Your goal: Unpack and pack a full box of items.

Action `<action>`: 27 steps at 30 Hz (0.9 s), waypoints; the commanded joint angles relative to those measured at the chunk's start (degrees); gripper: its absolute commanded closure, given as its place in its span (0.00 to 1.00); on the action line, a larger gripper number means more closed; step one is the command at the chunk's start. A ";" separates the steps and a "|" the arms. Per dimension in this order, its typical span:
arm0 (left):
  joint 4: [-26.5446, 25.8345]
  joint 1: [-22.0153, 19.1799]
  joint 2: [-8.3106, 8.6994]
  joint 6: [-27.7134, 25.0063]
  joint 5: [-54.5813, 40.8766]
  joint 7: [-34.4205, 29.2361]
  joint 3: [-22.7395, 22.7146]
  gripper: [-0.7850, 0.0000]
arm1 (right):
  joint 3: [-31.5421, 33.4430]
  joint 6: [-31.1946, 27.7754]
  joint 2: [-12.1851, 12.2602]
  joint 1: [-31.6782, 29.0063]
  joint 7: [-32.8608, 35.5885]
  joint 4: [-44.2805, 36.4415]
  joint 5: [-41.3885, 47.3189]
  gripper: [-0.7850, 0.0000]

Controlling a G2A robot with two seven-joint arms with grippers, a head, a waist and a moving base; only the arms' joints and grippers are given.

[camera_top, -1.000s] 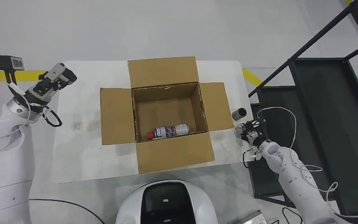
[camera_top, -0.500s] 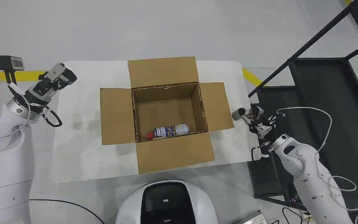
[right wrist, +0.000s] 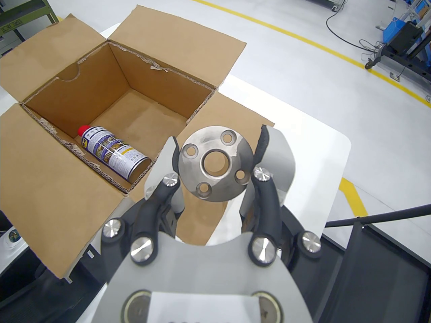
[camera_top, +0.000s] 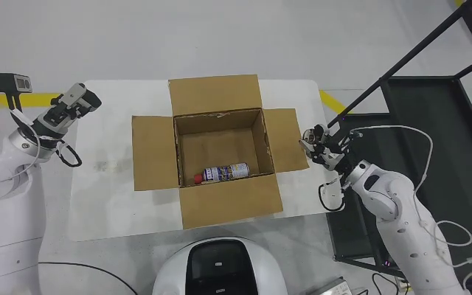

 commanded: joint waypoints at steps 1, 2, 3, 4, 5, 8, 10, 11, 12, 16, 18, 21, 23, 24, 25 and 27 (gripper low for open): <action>0.00 0.00 0.00 0.00 0.00 0.00 0.00 0.00 | 0.00 0.00 0.00 0.00 0.00 0.00 0.00 1.00; 0.00 0.00 0.00 0.00 0.00 0.00 0.00 0.00 | 0.00 0.00 0.00 0.00 0.00 0.00 0.00 1.00; 0.00 0.00 0.00 0.00 0.00 0.00 0.00 0.00 | 0.00 0.00 0.00 0.00 0.00 0.00 0.00 1.00; 0.00 0.00 0.00 0.00 0.00 0.00 0.00 0.00 | 0.00 0.00 0.00 0.00 0.00 0.00 0.00 1.00; 0.00 0.00 0.00 0.00 0.00 0.00 0.00 0.00 | 0.00 0.00 0.00 0.00 0.00 0.00 0.00 1.00; 0.00 0.00 0.00 0.00 0.00 0.00 0.00 0.00 | 0.00 0.00 0.00 0.00 0.00 0.00 0.00 1.00; 0.00 0.00 0.00 0.00 0.00 0.00 0.00 0.00 | -0.43 0.05 -0.01 0.50 0.56 -0.63 -0.74 1.00; 0.00 0.00 0.00 0.00 0.00 0.00 0.00 0.00 | -1.16 -0.29 -0.02 1.59 1.55 -1.36 -1.45 1.00; 0.00 0.00 0.00 0.00 0.00 0.00 0.00 0.00 | -2.34 -1.09 -0.04 3.20 2.68 -2.05 -1.91 1.00; 0.00 0.00 0.00 0.00 0.00 0.00 0.00 0.00 | -10.61 -5.20 -0.52 13.57 9.30 -2.01 -3.19 1.00; 0.00 0.00 0.00 0.00 0.00 0.00 0.00 0.00 | -16.37 -6.83 -1.17 19.89 12.27 -0.50 -3.66 1.00; 0.00 0.00 0.00 0.00 0.00 0.00 0.00 0.00 | -25.19 -7.61 -2.67 28.35 15.28 3.72 -3.62 1.00; 0.00 0.00 0.00 0.00 0.00 0.00 0.00 0.00 | -30.38 -7.84 -3.83 32.79 15.96 6.52 -3.04 1.00; 0.00 0.00 0.00 0.00 0.00 0.00 0.00 0.00 | -32.63 -7.66 -4.40 34.63 16.04 7.80 -3.13 1.00; 0.00 0.00 0.00 0.00 0.00 0.00 0.00 0.00 | -34.73 -7.33 -4.98 36.20 15.95 9.13 -2.93 1.00; 0.00 0.00 0.00 0.00 0.00 0.00 0.00 0.00 | -38.70 -7.07 -6.10 39.16 16.13 11.40 -3.84 1.00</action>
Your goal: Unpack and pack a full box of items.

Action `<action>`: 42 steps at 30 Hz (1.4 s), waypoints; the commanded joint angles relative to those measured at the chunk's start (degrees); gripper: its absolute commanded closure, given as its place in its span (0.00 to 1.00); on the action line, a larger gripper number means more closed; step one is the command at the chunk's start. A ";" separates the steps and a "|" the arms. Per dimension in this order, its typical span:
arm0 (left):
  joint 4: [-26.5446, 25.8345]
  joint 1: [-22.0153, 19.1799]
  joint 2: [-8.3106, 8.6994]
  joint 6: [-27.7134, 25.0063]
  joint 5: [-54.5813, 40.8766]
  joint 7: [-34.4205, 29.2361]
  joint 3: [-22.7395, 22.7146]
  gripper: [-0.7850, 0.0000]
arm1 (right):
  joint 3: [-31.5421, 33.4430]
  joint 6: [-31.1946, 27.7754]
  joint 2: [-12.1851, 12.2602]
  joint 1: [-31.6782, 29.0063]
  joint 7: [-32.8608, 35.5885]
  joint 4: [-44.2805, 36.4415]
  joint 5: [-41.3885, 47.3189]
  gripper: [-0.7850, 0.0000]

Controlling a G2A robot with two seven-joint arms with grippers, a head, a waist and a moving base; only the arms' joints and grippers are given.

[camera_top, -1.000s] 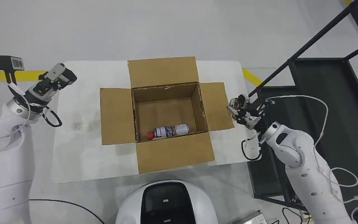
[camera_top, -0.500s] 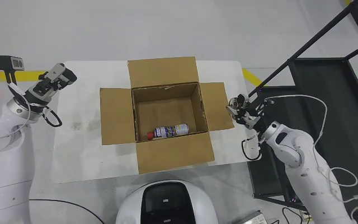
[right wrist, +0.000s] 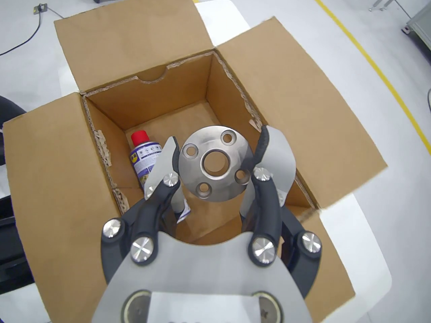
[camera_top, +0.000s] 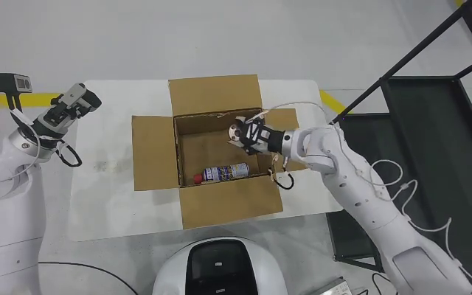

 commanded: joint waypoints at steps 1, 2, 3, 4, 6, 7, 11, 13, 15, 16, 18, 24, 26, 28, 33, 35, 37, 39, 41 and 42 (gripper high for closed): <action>0.00 0.00 0.00 0.00 0.00 0.00 0.00 0.00 | -3.87 0.20 -1.03 2.73 -0.20 2.35 -0.40 1.00; 0.00 0.00 0.00 0.00 0.00 0.00 0.00 0.00 | -5.43 0.32 -1.57 3.96 -0.24 3.67 -0.46 1.00; 0.00 0.00 0.00 0.00 0.00 0.00 0.00 0.00 | -6.82 0.68 -2.10 5.17 -0.38 4.92 -0.82 1.00; 0.00 0.00 0.00 0.00 0.00 0.00 0.00 0.00 | -8.16 0.97 -2.63 6.19 -0.47 6.40 -0.83 1.00; 0.00 0.00 0.00 0.00 0.00 0.00 0.00 0.00 | -10.74 1.11 -3.66 8.37 -0.30 8.97 -1.48 1.00; 0.00 0.00 0.00 0.00 0.00 0.00 0.00 0.00 | -11.91 1.10 -4.20 9.29 -0.46 10.35 -1.33 1.00; 0.00 0.00 0.00 0.00 0.00 0.00 0.00 0.00 | -16.28 1.07 -6.32 12.93 -0.54 15.76 -2.07 1.00; 0.00 0.00 0.00 0.00 0.00 0.00 0.00 0.00 | -18.13 1.54 -7.45 14.36 -1.03 18.38 -1.90 1.00; 0.00 0.00 0.00 0.00 0.00 0.00 0.00 0.00 | -19.77 2.09 -8.57 15.69 -1.17 21.00 -1.58 1.00; 0.00 0.00 0.00 0.00 0.00 0.00 0.00 0.00 | -20.35 2.27 -9.13 16.05 -1.59 22.25 -0.36 1.00; 0.00 0.00 0.00 0.00 0.00 0.00 0.00 0.00 | -21.69 2.26 -10.13 17.23 -1.26 24.31 -0.02 1.00; 0.00 0.00 0.00 0.00 0.00 0.00 0.00 0.00 | -24.52 2.81 -12.61 19.21 -1.79 29.92 0.03 0.74; 0.00 0.00 0.00 0.00 0.00 0.00 0.00 0.00 | -25.22 2.73 -13.28 19.76 -2.24 31.29 -0.51 0.61; 0.00 0.00 0.00 0.00 0.00 0.00 0.00 0.00 | -25.80 2.59 -13.87 20.20 -2.69 32.62 -1.04 0.53; 0.00 0.00 0.00 0.00 0.00 0.00 0.00 0.00 | -26.78 2.19 -15.26 21.10 -3.81 35.64 -1.62 0.00; 0.00 0.00 0.00 0.00 0.00 0.00 0.00 0.00 | -26.80 1.66 -15.69 21.40 -4.91 36.33 -1.42 0.00; 0.00 0.00 0.00 0.00 0.00 0.00 0.00 0.00 | -26.54 0.59 -15.88 21.70 -6.38 36.64 -1.55 0.00; 0.00 0.00 0.00 0.00 0.00 0.00 0.00 0.00 | -25.67 -1.26 -15.64 21.66 -8.60 36.41 -1.47 0.00; 0.00 0.00 0.00 0.00 0.00 0.00 0.00 0.00 | -24.15 -3.44 -14.92 21.22 -10.39 35.60 -1.40 0.00; 0.00 0.00 0.00 0.00 0.00 0.00 0.00 0.00 | -23.14 -4.61 -14.37 20.80 -11.19 34.78 -1.43 0.00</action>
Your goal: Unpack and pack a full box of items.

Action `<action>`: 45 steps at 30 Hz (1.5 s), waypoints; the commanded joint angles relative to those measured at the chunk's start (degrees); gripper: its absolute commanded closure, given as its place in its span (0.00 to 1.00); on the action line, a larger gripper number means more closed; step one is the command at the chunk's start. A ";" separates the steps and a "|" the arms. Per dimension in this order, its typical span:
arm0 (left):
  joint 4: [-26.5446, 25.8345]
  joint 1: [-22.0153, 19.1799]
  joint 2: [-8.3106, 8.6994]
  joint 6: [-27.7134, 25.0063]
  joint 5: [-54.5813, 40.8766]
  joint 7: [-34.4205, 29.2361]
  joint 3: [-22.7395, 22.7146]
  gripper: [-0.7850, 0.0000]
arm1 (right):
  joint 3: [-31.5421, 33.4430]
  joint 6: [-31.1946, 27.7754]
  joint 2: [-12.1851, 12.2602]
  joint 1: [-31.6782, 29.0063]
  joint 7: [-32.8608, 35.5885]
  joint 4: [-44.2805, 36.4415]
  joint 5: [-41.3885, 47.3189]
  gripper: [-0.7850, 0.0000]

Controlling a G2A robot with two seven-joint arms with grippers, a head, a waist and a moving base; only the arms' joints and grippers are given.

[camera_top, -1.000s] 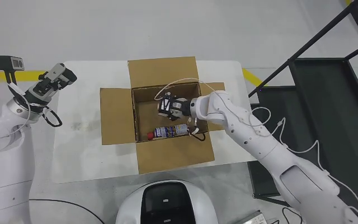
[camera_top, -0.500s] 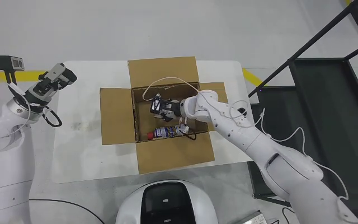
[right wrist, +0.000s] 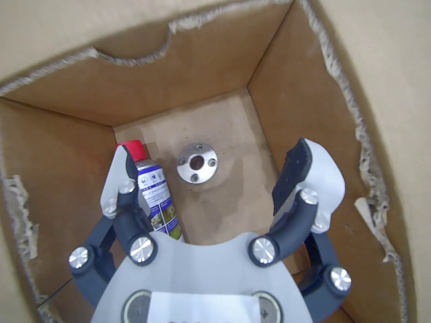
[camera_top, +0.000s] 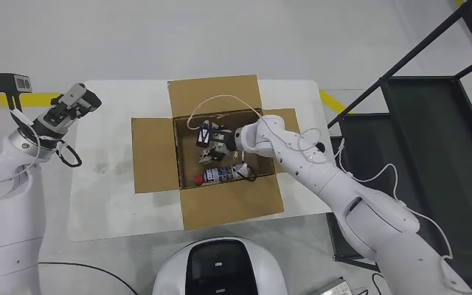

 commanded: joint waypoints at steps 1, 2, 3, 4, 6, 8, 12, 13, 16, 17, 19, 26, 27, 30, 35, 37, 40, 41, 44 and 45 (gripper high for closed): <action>0.00 0.00 0.00 0.00 0.00 0.00 0.00 0.00 | 2.13 -2.13 1.16 -0.89 -1.30 -1.78 -0.31 0.00; 0.00 0.00 0.00 0.00 0.00 0.00 0.00 0.00 | 3.50 -3.05 1.92 -1.69 -1.85 -3.13 -0.46 0.00; 0.00 0.00 0.00 0.00 0.00 0.00 0.00 0.00 | 5.05 -4.06 2.77 -2.71 -2.23 -4.74 -0.44 0.00; 0.00 0.00 0.00 0.00 0.00 0.00 0.00 0.00 | 6.72 -5.15 3.68 -3.84 -2.29 -6.70 -0.56 0.00; 0.00 0.00 0.00 0.00 0.00 0.00 0.00 0.00 | 10.51 -6.98 5.63 -6.88 -2.22 -11.50 -0.78 0.00; 0.00 0.00 0.00 0.00 0.00 0.00 0.00 0.00 | 14.96 -8.23 7.60 -10.79 -2.03 -16.69 -0.24 0.00; 0.00 0.00 0.00 0.00 0.00 0.00 0.00 0.00 | 25.46 -8.30 11.11 -19.74 -1.51 -25.92 2.43 0.00; 0.00 0.00 0.00 0.00 0.00 0.00 0.00 0.00 | 28.21 -8.04 11.87 -21.98 -1.33 -27.81 3.13 0.00; 0.00 0.00 0.00 0.00 0.00 0.00 0.00 0.00 | 36.34 -8.02 13.83 -28.25 -1.36 -32.34 4.43 0.00; 0.00 0.00 0.00 0.00 0.00 0.00 0.00 0.00 | 38.94 -8.71 14.40 -30.26 -1.80 -33.19 4.80 0.00; 0.00 0.00 0.00 0.00 0.00 0.00 0.00 0.00 | 44.06 -9.52 15.41 -33.70 -2.60 -34.44 4.17 0.00; 0.00 0.00 0.00 0.00 0.00 0.00 0.00 0.00 | 55.28 -8.32 17.06 -41.80 -6.89 -31.80 5.30 0.00; 0.00 0.00 0.00 0.00 0.00 0.00 0.00 0.00 | 55.88 -7.72 17.14 -42.34 -7.19 -31.47 4.75 0.00; 0.00 0.00 0.00 0.00 0.00 0.00 0.00 0.00 | 56.29 -6.88 17.19 -42.97 -7.67 -31.21 4.22 0.00; 0.00 0.00 0.00 0.00 0.00 0.00 0.00 0.00 | 56.29 -6.88 17.19 -42.97 -7.67 -31.21 4.22 0.00; 0.00 0.00 0.00 0.00 0.00 0.00 0.00 0.00 | 56.29 -6.88 17.19 -42.97 -7.67 -31.21 4.22 0.00; 0.00 0.00 0.00 0.00 0.00 0.00 0.00 0.00 | 56.29 -6.88 17.19 -42.97 -7.67 -31.21 4.22 0.00; 0.00 0.00 0.00 0.00 0.00 0.00 0.00 0.00 | 56.55 -6.02 17.21 -42.83 -7.76 -31.47 3.69 0.00; 0.00 0.00 0.00 0.00 0.00 0.00 0.00 0.00 | 58.21 -2.56 17.51 -43.06 -7.45 -28.23 -0.84 0.00; 0.00 0.00 0.00 0.00 0.00 0.00 0.00 0.00 | 58.83 -1.82 17.70 -43.10 -7.10 -26.72 -3.25 0.00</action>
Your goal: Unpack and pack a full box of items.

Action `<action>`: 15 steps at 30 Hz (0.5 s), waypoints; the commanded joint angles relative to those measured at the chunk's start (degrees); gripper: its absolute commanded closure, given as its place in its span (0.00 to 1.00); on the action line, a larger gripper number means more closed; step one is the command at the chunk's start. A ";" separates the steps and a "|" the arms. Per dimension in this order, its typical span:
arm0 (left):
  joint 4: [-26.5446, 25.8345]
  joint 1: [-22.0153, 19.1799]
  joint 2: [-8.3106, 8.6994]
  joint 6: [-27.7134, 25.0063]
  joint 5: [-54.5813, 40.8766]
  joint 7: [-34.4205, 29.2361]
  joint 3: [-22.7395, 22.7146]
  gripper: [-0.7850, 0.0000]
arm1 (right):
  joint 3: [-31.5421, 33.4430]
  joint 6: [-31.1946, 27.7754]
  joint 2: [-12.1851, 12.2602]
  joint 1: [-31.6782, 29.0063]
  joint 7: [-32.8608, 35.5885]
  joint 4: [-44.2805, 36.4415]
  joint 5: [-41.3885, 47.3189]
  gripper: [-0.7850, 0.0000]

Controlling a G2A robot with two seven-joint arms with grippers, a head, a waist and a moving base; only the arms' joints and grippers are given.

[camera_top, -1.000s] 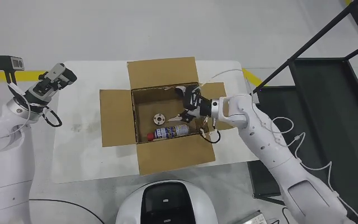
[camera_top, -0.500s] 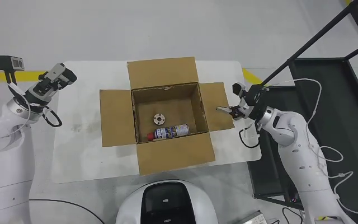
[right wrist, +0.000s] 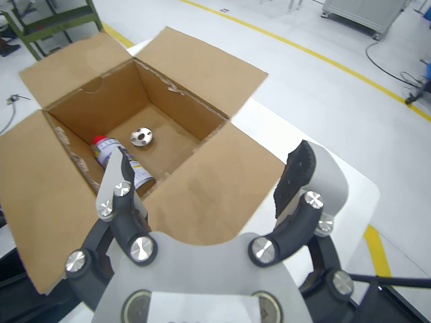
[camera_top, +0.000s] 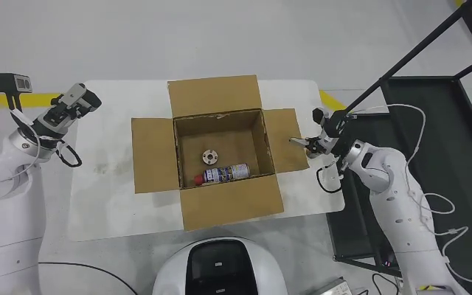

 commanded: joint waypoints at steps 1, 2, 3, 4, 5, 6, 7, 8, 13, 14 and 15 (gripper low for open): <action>0.00 0.00 0.00 0.00 0.00 0.00 0.00 0.00 | 1.18 0.87 0.35 -0.19 0.37 3.58 -3.99 0.00; 0.00 0.00 0.00 0.00 0.00 0.00 0.00 0.00 | 1.88 0.81 0.58 -0.24 0.26 5.38 -5.69 0.00; 0.00 0.00 0.00 0.00 0.00 0.00 0.00 0.00 | 2.49 0.73 0.73 -0.35 -0.24 7.61 -6.47 0.00; 0.00 0.00 0.00 0.00 0.00 0.00 0.00 0.00 | 2.89 0.74 0.90 -0.29 -0.31 9.68 -7.71 0.00; 0.00 0.00 0.00 0.00 0.00 0.00 0.00 0.00 | 3.02 0.76 1.05 -0.13 -0.50 11.51 -9.30 0.00; 0.00 0.00 0.00 0.00 0.00 0.00 0.00 0.00 | 3.03 0.81 1.10 -0.05 -0.76 13.20 -9.70 0.00; 0.00 0.00 0.00 0.00 0.00 0.00 0.00 0.00 | 2.73 0.74 1.15 0.41 -1.08 15.13 -10.71 0.00; 0.00 0.00 0.00 0.00 0.00 0.00 0.00 0.00 | 2.22 0.36 1.15 0.98 -1.53 17.01 -11.26 0.00; 0.00 0.00 0.00 0.00 0.00 0.00 0.00 0.00 | -1.99 0.45 0.59 5.38 -2.92 25.24 -13.06 0.00; 0.00 0.00 0.00 0.00 0.00 0.00 0.00 0.00 | -3.05 0.59 0.39 6.38 -3.17 26.73 -13.38 0.00; 0.00 0.00 0.00 0.00 0.00 0.00 0.00 0.00 | -4.08 1.00 0.19 7.41 -3.44 28.08 -13.82 0.00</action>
